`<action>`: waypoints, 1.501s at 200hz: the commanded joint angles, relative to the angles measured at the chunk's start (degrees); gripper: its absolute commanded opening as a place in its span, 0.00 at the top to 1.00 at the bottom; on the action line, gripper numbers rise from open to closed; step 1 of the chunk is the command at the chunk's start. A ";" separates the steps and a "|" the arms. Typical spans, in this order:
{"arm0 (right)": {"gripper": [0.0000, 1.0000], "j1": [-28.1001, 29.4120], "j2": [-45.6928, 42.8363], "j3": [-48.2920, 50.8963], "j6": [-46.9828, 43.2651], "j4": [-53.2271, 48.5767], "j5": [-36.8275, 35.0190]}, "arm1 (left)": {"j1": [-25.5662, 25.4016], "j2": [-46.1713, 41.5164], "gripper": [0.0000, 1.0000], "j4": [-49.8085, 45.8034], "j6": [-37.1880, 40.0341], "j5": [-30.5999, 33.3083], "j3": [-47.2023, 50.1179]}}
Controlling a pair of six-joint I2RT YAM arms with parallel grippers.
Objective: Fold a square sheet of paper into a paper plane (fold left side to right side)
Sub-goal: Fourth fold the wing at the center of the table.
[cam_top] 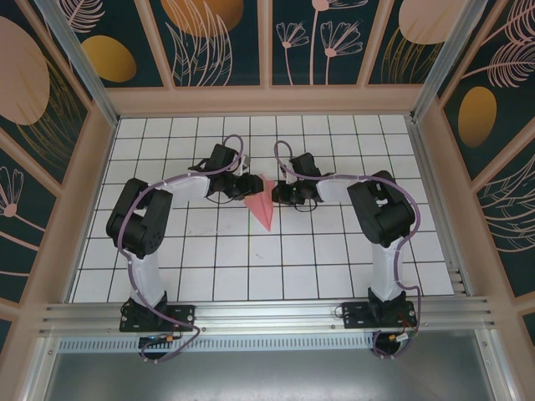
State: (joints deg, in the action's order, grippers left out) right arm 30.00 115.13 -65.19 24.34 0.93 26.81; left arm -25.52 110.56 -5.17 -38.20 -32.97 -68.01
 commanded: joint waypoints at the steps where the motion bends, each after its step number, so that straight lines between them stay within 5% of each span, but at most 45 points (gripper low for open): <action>1: 0.92 0.41 2.56 0.06 -0.96 -4.21 -2.54 | -0.59 2.66 0.63 2.49 -0.86 -3.42 -2.16; 198: 0.89 -0.80 1.90 -4.33 -2.62 -6.29 -1.91 | -0.77 9.86 0.63 3.67 -1.18 1.04 -0.79; 251: 0.73 -1.61 -6.94 -1.02 -3.07 -6.47 -4.95 | -0.77 10.22 0.64 4.51 -1.80 1.65 0.24; 300: 0.73 1.02 -15.66 7.72 -1.96 -4.69 -1.46 | -0.79 9.75 0.64 4.33 -1.71 1.79 0.26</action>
State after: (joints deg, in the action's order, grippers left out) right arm 29.26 104.03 -61.80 22.41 -4.25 23.55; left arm -25.96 118.56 -0.21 -40.16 -35.14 -69.43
